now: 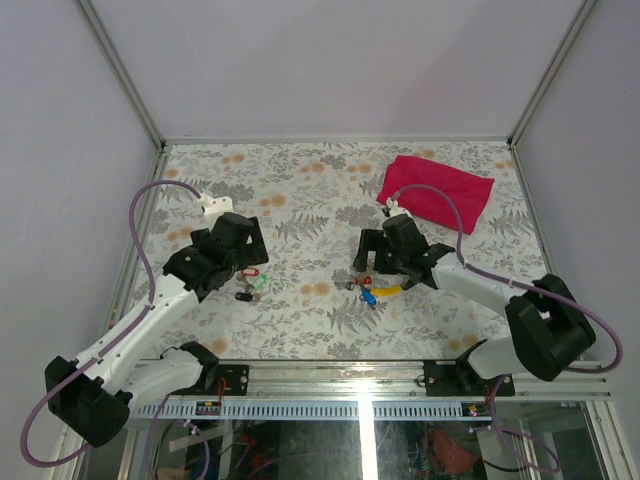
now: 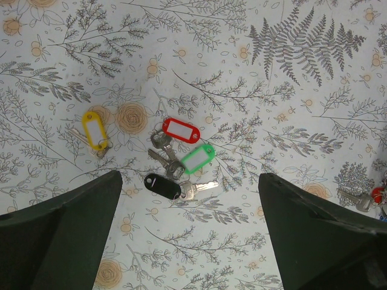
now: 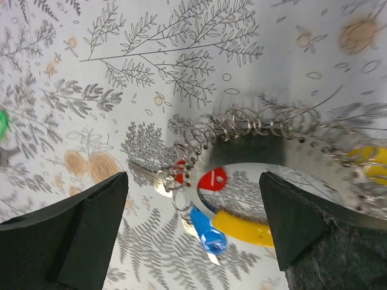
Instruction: Put the keys on the keyring
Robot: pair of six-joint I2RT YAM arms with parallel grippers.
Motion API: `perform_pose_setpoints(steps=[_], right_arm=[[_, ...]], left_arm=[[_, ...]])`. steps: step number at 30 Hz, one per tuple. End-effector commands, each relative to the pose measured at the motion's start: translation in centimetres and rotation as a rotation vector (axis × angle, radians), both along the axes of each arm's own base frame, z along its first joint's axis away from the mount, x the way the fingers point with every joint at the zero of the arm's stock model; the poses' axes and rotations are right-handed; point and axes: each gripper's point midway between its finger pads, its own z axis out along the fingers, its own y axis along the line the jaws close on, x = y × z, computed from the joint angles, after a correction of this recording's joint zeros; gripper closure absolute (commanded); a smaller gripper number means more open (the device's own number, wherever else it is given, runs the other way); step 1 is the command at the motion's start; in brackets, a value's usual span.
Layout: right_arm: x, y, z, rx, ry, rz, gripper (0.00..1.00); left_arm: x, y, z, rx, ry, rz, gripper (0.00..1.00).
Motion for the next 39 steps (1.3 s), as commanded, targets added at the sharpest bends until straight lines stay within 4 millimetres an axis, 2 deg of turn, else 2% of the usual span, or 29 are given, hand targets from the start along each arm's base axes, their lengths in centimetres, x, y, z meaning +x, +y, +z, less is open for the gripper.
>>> perform_pose_setpoints(steps=[1,8,21,28,39], right_arm=[[-0.7,-2.2,2.1,-0.148,-0.098,0.136,0.03],[-3.0,-1.8,0.3,-0.161,0.011,0.267,0.03],[-2.3,-2.3,-1.9,-0.205,0.064,0.215,0.01],[-2.9,-3.9,-2.6,-0.253,0.124,0.142,0.00],[-7.6,-8.0,-3.4,-0.317,0.256,-0.006,0.01]], left_arm=[[0.6,0.2,0.6,-0.002,-0.033,0.016,0.00],[0.6,0.1,0.7,-0.006,-0.036,0.013,0.00],[0.4,-0.2,0.7,-0.006,-0.035,0.003,0.00],[0.4,-0.3,0.6,-0.003,-0.034,0.001,0.00],[0.3,-0.4,0.6,-0.005,-0.033,-0.003,0.00]])
